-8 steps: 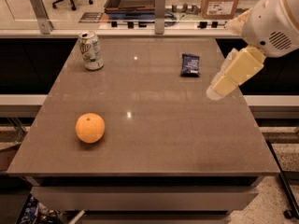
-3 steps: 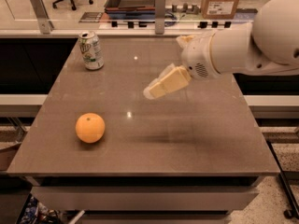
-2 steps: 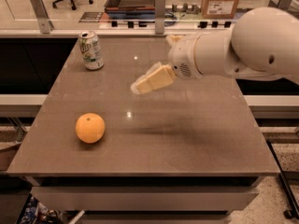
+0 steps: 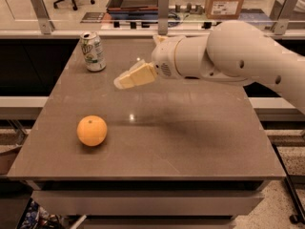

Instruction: Pick 7up can

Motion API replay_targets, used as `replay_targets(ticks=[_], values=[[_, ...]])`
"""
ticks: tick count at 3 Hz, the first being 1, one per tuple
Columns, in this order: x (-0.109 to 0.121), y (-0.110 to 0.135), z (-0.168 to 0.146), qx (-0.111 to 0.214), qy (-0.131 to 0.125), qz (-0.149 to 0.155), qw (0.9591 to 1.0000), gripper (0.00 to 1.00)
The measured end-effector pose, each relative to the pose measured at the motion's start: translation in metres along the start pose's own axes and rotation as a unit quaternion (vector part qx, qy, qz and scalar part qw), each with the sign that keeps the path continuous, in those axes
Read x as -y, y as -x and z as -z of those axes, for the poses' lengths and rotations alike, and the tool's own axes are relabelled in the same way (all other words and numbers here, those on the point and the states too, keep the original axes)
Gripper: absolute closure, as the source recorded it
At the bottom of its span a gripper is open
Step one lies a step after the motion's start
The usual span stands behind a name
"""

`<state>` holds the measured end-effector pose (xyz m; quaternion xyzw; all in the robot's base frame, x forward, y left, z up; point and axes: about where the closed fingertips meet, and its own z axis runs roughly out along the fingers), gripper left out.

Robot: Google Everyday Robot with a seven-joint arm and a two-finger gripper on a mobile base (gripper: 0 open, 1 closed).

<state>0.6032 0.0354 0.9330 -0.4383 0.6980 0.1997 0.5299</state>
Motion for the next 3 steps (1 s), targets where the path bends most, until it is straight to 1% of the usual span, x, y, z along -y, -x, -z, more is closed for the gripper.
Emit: replay_targets(ticks=[1, 2, 3], values=[[-0.003, 0.011, -0.026, 0.011, 0.018, 0.015, 0.9997, 0.00], [-0.017, 0.018, -0.063, 0.022, 0.041, 0.017, 0.9988, 0.00], [-0.027, 0.025, -0.097, 0.035, 0.048, 0.013, 0.9981, 0.00]])
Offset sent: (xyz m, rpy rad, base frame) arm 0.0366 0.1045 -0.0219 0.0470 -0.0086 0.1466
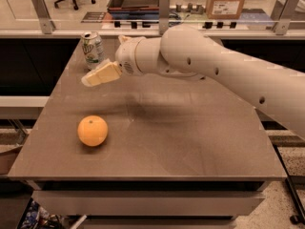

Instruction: Pick 7up can

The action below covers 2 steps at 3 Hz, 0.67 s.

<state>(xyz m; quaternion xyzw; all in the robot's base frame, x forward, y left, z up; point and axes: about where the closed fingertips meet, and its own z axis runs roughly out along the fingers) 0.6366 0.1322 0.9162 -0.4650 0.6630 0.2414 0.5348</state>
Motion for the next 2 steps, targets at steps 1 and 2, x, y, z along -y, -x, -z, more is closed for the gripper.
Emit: replay_targets(ticks=[1, 2], values=[[0.002, 0.004, -0.030, 0.022, -0.012, -0.019, 0.9995, 0.00], [0.013, 0.008, -0.056, 0.042, -0.024, -0.033, 0.9983, 0.00]])
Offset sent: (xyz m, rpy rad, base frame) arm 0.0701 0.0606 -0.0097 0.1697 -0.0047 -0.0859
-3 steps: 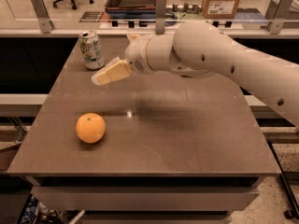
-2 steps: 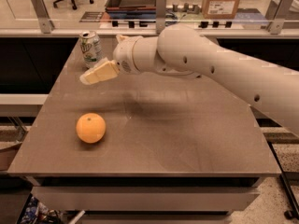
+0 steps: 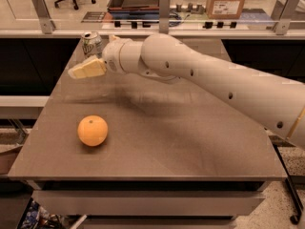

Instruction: Pick 7up can

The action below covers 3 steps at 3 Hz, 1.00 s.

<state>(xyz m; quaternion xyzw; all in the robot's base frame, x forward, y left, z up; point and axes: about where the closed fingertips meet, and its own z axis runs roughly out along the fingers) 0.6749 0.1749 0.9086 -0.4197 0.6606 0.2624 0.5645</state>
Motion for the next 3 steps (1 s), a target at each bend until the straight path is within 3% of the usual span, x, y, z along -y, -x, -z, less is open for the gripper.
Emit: replay_targets(ticks=[2, 3], values=[[0.027, 0.005, -0.037, 0.028, -0.004, -0.014, 0.9995, 0.00], [0.038, 0.007, -0.054, 0.047, 0.002, -0.012, 0.9988, 0.18]])
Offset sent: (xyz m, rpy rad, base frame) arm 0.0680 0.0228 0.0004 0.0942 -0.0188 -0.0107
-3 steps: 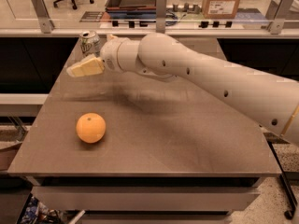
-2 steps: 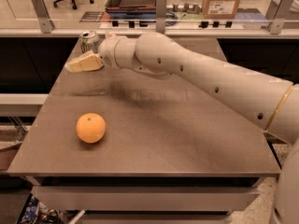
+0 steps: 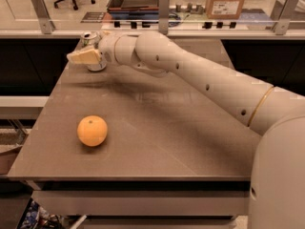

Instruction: Pick 7up can

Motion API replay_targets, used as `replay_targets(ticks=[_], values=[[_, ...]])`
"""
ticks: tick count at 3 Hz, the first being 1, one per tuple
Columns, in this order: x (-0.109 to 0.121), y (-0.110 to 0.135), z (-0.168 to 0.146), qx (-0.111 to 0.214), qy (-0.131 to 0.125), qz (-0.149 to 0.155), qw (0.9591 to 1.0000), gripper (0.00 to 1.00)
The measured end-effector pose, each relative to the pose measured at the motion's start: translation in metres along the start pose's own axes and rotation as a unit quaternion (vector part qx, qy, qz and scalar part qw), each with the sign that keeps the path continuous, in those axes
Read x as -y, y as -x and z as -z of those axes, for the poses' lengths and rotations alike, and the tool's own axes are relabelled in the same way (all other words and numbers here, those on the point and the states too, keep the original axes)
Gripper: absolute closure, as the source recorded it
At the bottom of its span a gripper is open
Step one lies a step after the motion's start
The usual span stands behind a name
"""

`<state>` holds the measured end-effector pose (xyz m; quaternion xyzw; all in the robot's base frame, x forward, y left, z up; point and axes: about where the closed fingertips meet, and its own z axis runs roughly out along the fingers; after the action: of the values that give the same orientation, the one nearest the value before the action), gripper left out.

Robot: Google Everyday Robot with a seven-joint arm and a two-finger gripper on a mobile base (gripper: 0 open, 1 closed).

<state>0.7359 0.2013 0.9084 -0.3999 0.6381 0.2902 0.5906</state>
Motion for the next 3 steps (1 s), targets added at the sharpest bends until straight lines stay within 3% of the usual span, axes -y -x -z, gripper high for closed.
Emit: replay_targets(ticks=[1, 3], values=[[0.0056, -0.0032, -0.0197, 0.015, 0.018, -0.003, 0.9997, 0.41], [0.0041, -0.0020, -0.0233, 0.017, 0.020, -0.004, 0.9996, 0.88]])
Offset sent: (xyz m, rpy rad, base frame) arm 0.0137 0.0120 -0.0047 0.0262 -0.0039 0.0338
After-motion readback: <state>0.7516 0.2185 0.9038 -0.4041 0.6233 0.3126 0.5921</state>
